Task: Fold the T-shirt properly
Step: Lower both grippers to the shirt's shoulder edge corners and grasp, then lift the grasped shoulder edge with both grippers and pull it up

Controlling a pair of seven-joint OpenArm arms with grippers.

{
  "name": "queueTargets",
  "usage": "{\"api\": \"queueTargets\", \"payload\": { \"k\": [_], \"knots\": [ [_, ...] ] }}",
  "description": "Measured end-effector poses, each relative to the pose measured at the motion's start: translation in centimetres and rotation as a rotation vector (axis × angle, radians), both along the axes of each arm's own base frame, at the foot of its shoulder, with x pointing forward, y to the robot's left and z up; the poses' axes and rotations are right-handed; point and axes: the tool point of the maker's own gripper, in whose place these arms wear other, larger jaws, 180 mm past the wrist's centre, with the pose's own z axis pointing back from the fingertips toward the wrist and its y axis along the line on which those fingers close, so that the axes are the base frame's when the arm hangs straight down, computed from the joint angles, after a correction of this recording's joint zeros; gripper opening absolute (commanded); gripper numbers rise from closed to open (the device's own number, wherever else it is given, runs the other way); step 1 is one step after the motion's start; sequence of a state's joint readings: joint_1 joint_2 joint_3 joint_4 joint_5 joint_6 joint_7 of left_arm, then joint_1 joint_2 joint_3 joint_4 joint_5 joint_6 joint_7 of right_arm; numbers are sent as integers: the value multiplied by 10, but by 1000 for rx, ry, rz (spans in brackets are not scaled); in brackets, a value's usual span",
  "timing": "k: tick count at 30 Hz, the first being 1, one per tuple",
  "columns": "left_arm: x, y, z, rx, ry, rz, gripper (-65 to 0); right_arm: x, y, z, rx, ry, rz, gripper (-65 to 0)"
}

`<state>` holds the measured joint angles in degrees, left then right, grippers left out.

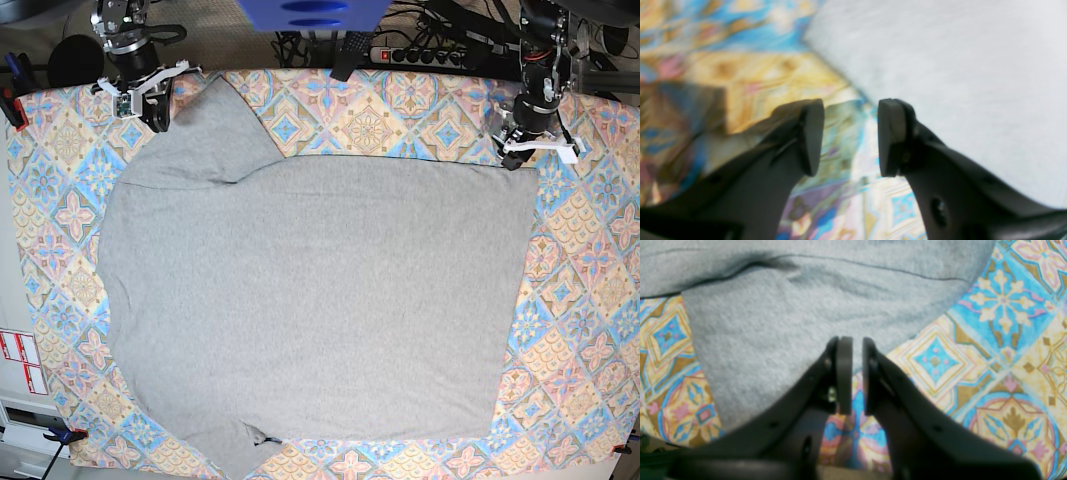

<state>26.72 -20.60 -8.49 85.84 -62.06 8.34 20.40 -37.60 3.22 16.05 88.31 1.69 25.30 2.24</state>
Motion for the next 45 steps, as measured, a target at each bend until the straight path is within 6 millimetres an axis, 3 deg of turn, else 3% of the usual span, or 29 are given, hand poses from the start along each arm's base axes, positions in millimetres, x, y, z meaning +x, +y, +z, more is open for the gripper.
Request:
{"api": "queueTargets", "payload": {
  "k": [8,13,20,28,31,36,39,45],
  "knots": [
    [24,-7,-6,-44,-40,36,-405,12,0,6,-1,-31,4,-599],
    [40,-14,-6,-50,-63,41,-435,8,0,4,-2,-18,5,-599],
    [49,-36,-9,-107,-41,-13,-650,1,-2,-9,-11,69,1,-598],
    [37,-34,-14,-102,-23,-14,-650,11,-4,-8,-27,97,4,-586],
    [30,-34,-16,-103,-13,-9,-650,12,-3,-11,-3,133,-12,-516],
    [27,-34,-16,-101,-13,-15,-650,37,2,2,160,80,-90,-398],
    [26,-34,-17,-101,-12,-15,-650,43,3,4,197,71,-105,-400],
    [21,-33,-18,-102,-9,-16,-650,60,-18,9,176,73,-149,-418]
  ]
}}
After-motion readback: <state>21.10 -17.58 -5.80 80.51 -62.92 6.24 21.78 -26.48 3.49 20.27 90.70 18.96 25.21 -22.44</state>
